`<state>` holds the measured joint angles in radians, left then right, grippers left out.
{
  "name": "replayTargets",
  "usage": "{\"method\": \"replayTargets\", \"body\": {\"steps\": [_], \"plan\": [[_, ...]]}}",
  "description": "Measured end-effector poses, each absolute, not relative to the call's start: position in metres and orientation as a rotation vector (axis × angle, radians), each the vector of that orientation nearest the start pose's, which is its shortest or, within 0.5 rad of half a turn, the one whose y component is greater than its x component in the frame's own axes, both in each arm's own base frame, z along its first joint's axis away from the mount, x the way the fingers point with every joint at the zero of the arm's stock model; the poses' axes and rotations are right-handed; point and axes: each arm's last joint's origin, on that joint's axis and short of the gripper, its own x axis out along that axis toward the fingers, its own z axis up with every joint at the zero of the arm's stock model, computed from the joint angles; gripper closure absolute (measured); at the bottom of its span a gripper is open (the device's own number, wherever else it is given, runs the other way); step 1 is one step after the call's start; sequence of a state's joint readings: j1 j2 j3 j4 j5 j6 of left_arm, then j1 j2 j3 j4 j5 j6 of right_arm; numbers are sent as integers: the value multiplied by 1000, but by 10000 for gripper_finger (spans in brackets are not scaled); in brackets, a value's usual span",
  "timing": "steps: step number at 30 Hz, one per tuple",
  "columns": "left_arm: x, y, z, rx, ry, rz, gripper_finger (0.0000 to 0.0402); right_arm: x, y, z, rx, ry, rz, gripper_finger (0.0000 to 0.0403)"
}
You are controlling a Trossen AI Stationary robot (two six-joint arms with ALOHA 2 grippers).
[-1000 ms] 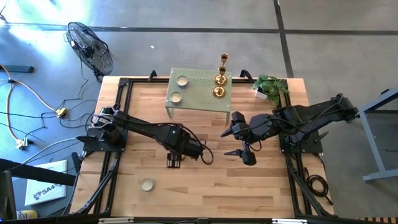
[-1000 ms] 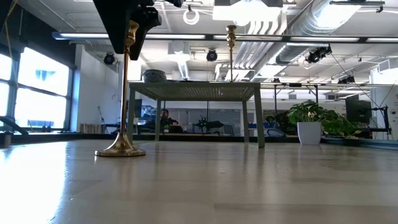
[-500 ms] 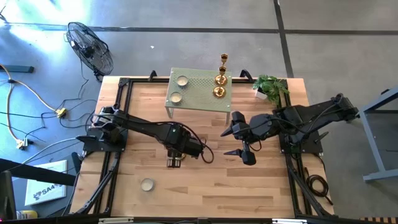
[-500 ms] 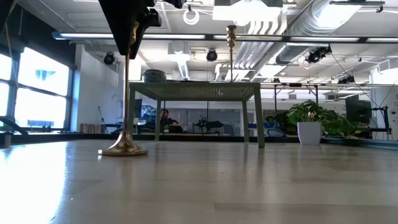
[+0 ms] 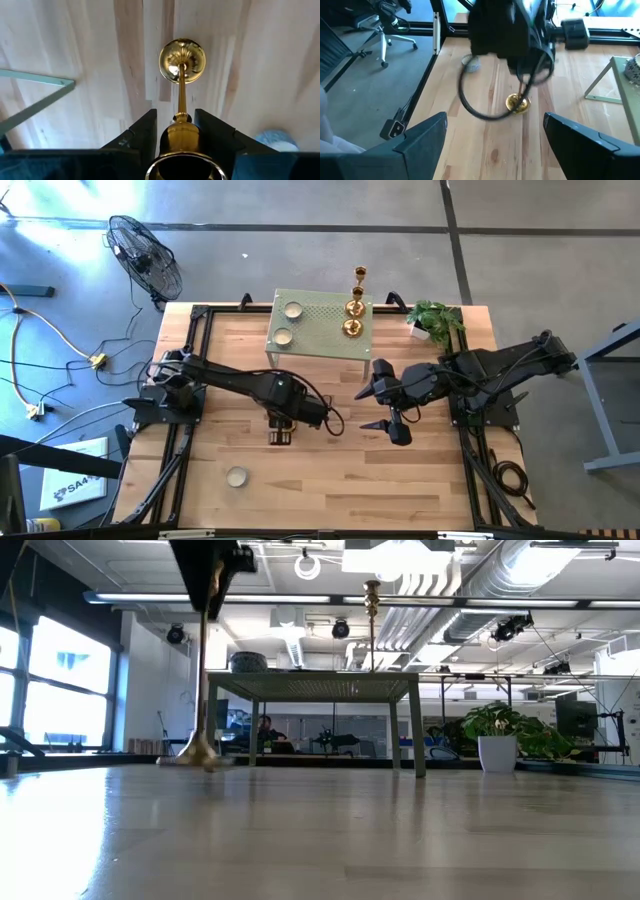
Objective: Stock candles and holders on shelf
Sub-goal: Align the gold candle holder with the other gold candle holders on the shelf
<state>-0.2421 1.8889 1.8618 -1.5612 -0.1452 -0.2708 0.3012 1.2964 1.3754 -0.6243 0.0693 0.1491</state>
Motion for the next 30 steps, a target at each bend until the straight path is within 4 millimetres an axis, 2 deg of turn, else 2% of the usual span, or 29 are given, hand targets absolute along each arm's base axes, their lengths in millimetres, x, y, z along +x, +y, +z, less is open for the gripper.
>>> {"method": "replayTargets", "body": {"steps": [4,9,13,19,25,30], "plan": [[340,-80,342,57,1438,116,286,259,78,387,42,553,180,77],[334,-78,400,16,1213,94,286,257,78,384,42,588,181,77],[326,-74,435,20,1058,106,286,254,76,385,36,594,166,77],[320,-71,446,50,966,159,286,260,69,391,-5,516,145,77],[331,-71,456,98,804,177,286,271,44,390,-40,491,-1,77],[339,-73,464,137,698,144,286,285,36,386,1,472,57,78]]}}
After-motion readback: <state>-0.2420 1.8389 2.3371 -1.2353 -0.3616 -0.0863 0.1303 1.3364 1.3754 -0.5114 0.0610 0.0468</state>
